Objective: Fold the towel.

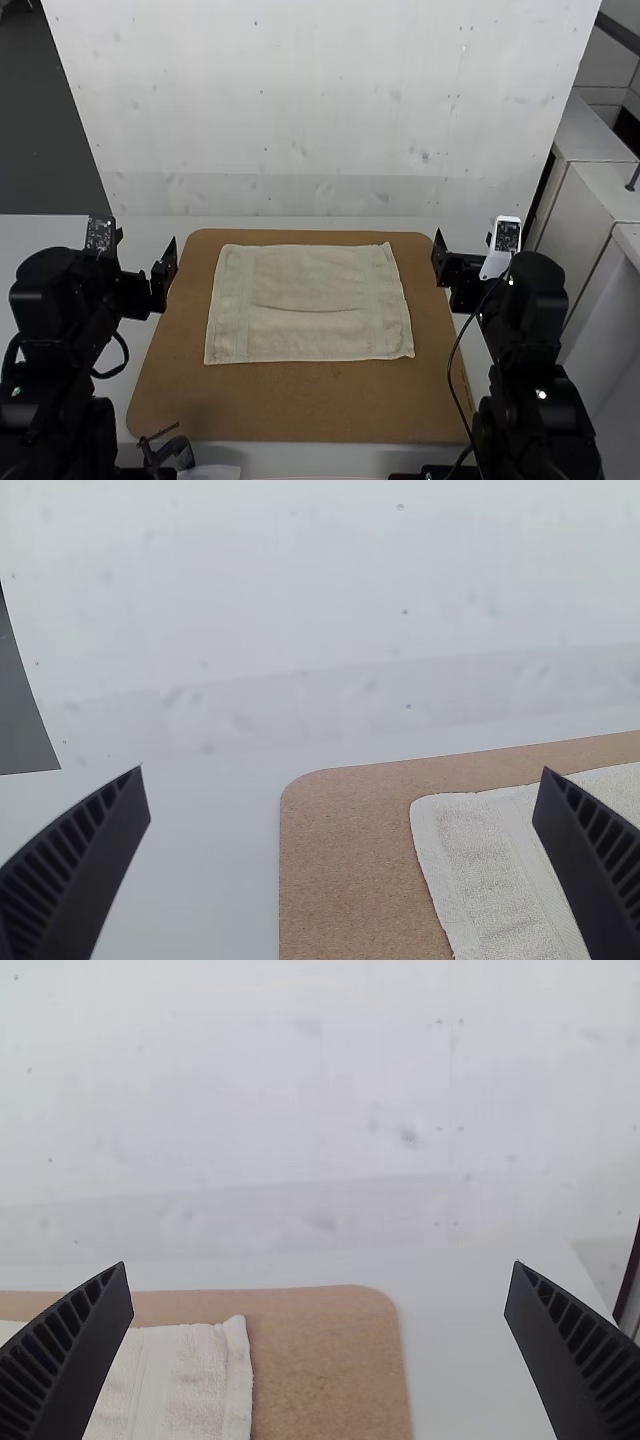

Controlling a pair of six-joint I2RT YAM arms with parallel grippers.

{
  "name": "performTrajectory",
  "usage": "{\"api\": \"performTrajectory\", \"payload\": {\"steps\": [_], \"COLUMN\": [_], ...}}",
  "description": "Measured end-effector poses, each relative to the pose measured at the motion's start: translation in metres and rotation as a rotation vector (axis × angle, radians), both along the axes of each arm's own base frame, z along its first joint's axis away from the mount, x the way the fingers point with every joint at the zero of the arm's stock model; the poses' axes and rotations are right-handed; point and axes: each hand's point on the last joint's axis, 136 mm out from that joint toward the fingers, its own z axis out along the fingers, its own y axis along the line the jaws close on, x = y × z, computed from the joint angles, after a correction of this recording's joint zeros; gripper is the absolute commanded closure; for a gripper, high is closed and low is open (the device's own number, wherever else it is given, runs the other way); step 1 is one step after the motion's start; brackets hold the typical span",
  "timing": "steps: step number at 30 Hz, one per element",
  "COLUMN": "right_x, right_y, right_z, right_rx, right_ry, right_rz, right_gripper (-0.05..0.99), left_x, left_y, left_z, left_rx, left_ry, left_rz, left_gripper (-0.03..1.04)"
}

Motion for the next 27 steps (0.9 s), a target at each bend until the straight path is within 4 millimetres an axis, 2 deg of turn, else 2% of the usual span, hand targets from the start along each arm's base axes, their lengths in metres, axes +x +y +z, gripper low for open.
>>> {"api": "performTrajectory", "payload": {"steps": [19,27], "right_x": [0.0,0.0], "right_y": [-0.001,-0.01], "right_z": [-0.002,-0.003], "right_rx": [-0.001,-0.006], "right_ry": [0.009,0.013], "right_rz": [-0.009,-0.056], "right_gripper": [-0.03,-0.03], "left_x": [0.0,-0.001], "left_y": [0.011,0.014], "left_z": [0.004,0.004], "left_rx": [-0.029,-0.005], "left_ry": [-0.019,-0.019], "left_rz": [0.068,0.085], "left_gripper": [0.03,0.03]}}
